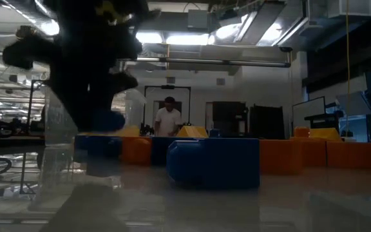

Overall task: Sort blocks
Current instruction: Put the blue game piece into the bottom left transparent bin

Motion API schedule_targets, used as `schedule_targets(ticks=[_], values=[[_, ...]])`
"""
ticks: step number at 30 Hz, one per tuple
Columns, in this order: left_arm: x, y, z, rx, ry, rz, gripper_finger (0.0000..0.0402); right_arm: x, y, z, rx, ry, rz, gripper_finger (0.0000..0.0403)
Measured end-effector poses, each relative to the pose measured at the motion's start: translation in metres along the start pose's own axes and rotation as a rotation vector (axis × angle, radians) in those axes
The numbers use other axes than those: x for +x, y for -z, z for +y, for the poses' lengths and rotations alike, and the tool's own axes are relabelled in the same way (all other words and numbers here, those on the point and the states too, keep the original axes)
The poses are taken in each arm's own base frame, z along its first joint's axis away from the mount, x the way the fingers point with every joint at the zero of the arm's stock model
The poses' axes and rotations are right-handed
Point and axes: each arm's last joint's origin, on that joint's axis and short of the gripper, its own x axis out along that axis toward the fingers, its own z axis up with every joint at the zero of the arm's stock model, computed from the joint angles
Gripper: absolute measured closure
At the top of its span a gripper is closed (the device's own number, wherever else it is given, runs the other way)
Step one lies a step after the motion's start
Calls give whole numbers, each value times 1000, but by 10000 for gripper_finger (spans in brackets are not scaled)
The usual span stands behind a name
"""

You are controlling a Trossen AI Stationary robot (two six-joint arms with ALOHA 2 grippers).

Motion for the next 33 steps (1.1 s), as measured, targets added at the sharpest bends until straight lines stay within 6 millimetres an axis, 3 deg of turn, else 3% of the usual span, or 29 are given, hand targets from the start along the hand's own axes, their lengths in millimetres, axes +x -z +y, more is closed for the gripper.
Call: schedule_targets(ticks=[5, 11, 18, 24, 28, 33], values=[[-23, -11, -1, -12, 3, -4, 286, -20, -2, 1, 4, -69, -46, 155], [-66, -32, -2, 4, -9, -155, 286, -41, -5, 1, -13, -120, -148, 155], [-133, -42, -11, -3, 1, -342, 286, -57, -10, -2, -51, -94, -338, 155], [-179, -27, -42, -48, 146, -476, 285, -65, -18, -5, -101, 17, -593, 155], [-191, -14, -72, -65, 247, -458, 284, -68, -31, -6, -139, 72, -708, 155], [-193, -1, -110, -143, 318, -367, 284, -67, -64, -19, -176, 113, -705, 155]])
